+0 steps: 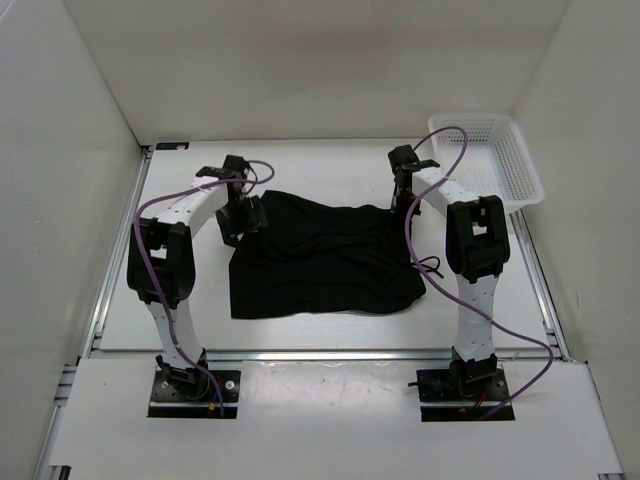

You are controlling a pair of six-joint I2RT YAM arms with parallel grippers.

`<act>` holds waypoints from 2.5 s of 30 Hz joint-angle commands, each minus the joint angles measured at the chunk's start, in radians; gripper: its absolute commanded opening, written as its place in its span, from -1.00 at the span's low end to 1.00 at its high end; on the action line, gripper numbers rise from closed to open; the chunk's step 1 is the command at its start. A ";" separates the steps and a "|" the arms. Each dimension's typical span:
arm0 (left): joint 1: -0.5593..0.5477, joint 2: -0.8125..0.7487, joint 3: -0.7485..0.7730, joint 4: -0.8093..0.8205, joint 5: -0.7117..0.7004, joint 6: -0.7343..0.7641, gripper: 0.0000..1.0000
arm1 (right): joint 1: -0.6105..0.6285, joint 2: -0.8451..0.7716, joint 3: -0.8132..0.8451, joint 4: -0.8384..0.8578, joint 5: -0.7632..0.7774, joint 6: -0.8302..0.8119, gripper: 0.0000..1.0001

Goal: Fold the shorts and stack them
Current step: Flatten the shorts out

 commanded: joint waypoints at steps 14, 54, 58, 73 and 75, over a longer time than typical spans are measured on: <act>0.025 0.540 0.892 -0.134 -0.028 0.023 0.50 | 0.015 -0.024 0.000 -0.022 -0.015 -0.007 -1.00; 0.036 0.698 1.011 -0.094 0.023 0.059 -0.03 | 0.015 -0.035 0.069 -0.049 -0.006 -0.017 -1.00; 0.018 0.707 1.021 -0.094 0.009 0.059 -0.22 | 0.015 -0.035 0.069 -0.049 -0.006 -0.017 -1.00; -0.010 0.652 0.979 -0.103 -0.162 0.053 0.15 | 0.015 -0.035 0.060 -0.049 0.003 -0.017 -1.00; -0.010 0.621 0.926 -0.088 -0.203 0.042 0.15 | 0.015 -0.035 0.060 -0.049 0.003 -0.017 -1.00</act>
